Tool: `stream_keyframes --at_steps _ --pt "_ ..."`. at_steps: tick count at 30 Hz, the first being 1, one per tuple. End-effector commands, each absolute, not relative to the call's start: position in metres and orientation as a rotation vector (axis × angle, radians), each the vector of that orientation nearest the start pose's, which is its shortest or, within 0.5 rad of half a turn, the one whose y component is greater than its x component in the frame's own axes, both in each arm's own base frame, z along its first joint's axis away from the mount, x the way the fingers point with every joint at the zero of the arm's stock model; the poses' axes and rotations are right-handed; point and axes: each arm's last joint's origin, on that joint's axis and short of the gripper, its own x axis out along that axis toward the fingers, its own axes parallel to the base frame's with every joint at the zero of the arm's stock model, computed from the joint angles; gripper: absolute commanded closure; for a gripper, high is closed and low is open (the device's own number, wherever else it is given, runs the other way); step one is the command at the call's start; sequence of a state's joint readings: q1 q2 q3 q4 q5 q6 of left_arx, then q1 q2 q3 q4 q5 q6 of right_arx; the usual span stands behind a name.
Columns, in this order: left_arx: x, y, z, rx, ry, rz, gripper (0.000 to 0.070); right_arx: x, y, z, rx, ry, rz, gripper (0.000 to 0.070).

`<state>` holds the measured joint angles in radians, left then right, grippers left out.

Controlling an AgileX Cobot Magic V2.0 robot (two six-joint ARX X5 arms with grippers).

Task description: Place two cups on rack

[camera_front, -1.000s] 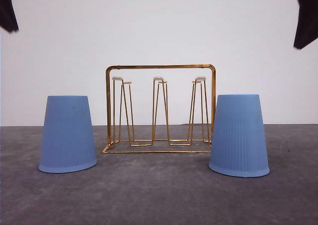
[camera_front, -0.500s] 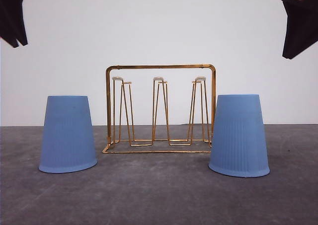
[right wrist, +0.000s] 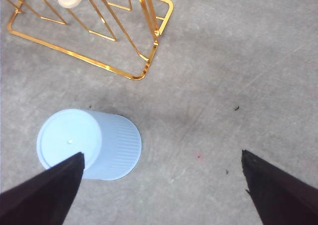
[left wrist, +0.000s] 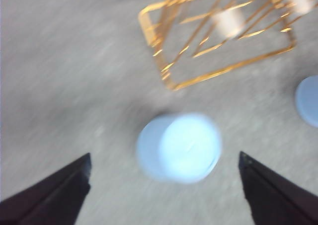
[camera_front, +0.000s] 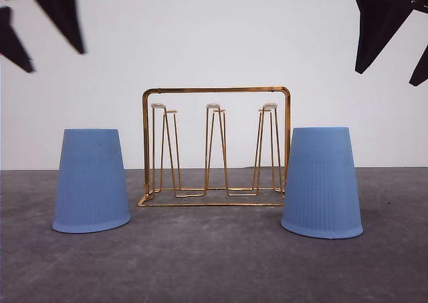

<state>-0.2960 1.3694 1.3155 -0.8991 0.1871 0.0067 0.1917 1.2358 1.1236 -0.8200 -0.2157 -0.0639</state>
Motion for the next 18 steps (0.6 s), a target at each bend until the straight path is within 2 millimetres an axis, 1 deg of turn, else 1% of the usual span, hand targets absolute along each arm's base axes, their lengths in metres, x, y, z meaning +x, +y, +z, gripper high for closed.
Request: stream_keyframes --at_steps 1,6,9,15,18 --pt "0.266 -0.096 0.325 0.056 0.970 -0.467 0.0100 0.238 0.054 0.311 -0.050 0.914 0.418 0.0056" --pt "0.280 -0.119 0.298 0.097 1.061 -0.501 0.0100 0.238 0.054 0.311 -0.049 0.915 0.418 0.0056" --pt "0.288 -0.128 0.281 0.151 1.114 -0.453 0.0101 0.238 0.054 0.311 -0.049 0.916 0.418 0.0056" --pt "0.298 -0.135 0.256 0.201 1.208 -0.415 0.0102 0.238 0.054 0.311 -0.049 0.916 0.419 0.0056" --pt "0.300 -0.136 0.250 0.205 1.229 -0.413 0.0105 0.238 0.054 0.311 -0.049 0.916 0.419 0.0056"
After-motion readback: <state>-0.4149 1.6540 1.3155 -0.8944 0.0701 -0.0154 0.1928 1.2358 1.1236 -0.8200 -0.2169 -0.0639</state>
